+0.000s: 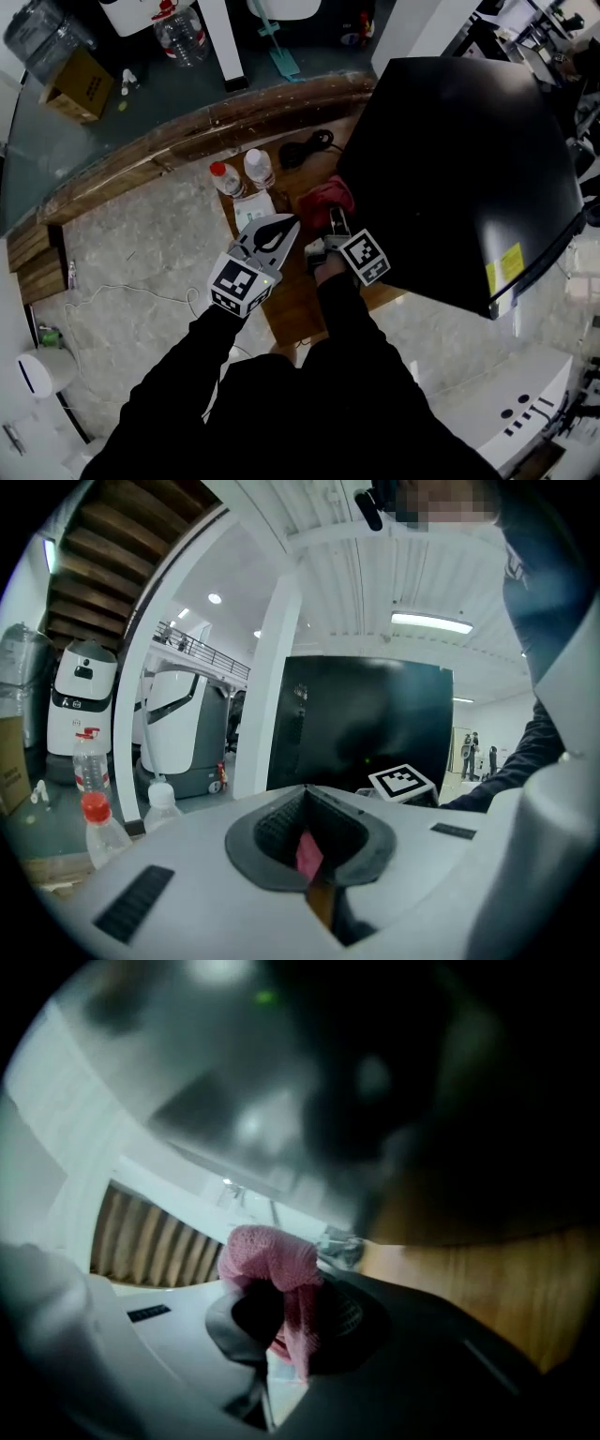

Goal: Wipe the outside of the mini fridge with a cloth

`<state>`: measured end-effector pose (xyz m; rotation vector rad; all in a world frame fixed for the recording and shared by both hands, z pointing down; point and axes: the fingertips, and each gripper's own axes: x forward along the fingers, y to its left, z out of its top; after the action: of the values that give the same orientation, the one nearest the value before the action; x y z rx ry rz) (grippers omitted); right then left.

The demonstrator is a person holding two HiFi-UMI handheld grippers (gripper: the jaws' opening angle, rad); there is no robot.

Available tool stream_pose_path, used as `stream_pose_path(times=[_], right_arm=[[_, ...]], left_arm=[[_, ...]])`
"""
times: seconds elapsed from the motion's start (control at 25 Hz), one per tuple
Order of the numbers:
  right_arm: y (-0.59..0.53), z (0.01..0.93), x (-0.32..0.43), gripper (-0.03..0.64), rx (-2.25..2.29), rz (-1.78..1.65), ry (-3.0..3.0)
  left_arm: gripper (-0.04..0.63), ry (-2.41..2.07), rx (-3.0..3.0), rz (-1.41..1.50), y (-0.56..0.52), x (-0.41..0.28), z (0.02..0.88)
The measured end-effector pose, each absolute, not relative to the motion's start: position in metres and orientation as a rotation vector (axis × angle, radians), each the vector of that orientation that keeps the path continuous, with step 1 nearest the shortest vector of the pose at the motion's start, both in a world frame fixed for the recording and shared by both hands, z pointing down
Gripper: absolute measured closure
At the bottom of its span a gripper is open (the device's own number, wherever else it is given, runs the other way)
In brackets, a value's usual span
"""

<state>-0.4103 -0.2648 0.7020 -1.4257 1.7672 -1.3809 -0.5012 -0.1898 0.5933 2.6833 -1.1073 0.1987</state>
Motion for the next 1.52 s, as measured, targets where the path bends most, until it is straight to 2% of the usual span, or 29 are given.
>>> stream_pose_path(times=[0.36, 0.56, 0.84, 1.24, 1.52], right_arm=[[-0.168, 0.513, -0.381, 0.568, -1.348, -1.158, 1.923], [-0.135, 0.451, -0.345, 0.568, -1.338, -1.020, 1.894], [-0.124, 0.453, -0.282, 0.568, -1.357, -1.109, 1.649], [-0.128, 0.461, -0.275, 0.568, -1.199, -1.209, 1.487], [-0.133, 0.533, -0.272, 0.566, -1.290, -1.309, 1.425]], left_arm=[[0.591, -1.002, 2.857, -0.031, -0.130, -0.479, 0.451], [0.591, -0.897, 2.926, -0.108, -0.105, -0.450, 0.404], [0.590, -0.760, 2.999, -0.140, -0.093, -0.400, 0.379], [0.591, -0.721, 3.003, -0.052, -0.100, -0.369, 0.397], [0.590, -0.733, 2.956, 0.040, -0.112, -0.363, 0.451]])
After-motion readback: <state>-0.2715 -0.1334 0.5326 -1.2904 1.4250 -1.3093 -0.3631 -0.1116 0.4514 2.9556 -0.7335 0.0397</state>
